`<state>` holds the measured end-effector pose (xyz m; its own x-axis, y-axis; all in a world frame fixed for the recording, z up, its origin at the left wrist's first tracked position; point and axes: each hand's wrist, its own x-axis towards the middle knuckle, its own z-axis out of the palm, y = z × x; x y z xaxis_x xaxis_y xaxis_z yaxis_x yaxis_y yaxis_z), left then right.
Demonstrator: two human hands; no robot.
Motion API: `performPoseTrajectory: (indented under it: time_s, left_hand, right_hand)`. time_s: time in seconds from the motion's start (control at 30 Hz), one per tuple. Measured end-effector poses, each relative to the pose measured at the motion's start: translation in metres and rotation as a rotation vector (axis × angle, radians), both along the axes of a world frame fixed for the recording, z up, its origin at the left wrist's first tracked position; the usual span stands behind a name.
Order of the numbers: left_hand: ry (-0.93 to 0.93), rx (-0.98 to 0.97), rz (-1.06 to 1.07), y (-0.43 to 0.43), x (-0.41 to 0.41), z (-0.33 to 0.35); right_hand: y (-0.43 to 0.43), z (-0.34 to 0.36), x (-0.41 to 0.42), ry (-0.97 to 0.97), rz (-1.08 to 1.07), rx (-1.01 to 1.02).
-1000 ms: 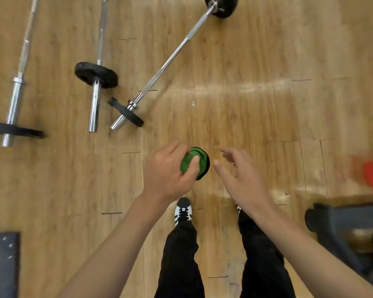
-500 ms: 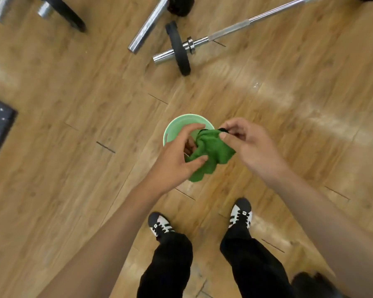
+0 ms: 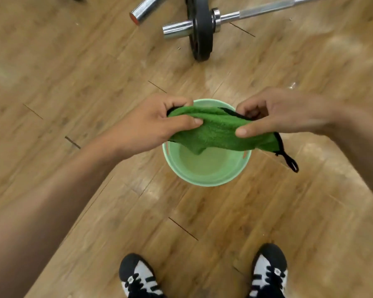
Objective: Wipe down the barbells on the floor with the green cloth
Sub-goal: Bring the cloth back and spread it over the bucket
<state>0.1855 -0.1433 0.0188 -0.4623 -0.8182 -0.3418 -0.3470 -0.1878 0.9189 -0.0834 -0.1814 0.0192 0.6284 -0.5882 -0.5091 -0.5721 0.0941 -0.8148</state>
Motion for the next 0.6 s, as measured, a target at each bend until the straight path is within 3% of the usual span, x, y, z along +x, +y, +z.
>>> performPoseTrajectory:
  time_s: [0.1, 0.2, 0.33, 0.5, 0.6]
  left_hand:
    - [-0.012, -0.011, 0.119, -0.011, 0.006, -0.036]
    - [-0.005, 0.092, 0.119, -0.027, 0.017, -0.065]
    - [0.317, 0.156, 0.240, -0.053, 0.034, -0.087]
    - [0.622, 0.162, 0.361, -0.053, 0.037, -0.106]
    - [0.733, 0.225, 0.429, -0.030, 0.040, -0.104]
  right_hand:
    - [-0.027, -0.032, -0.002, 0.059, 0.103, -0.072]
    - [-0.044, -0.064, 0.004, 0.113, 0.002, -0.273]
    - [-0.048, -0.088, 0.003, -0.143, -0.132, -0.194]
    - [-0.048, -0.095, -0.007, -0.094, 0.042, -0.181]
    - [-0.048, -0.099, -0.015, -0.129, -0.050, -0.241]
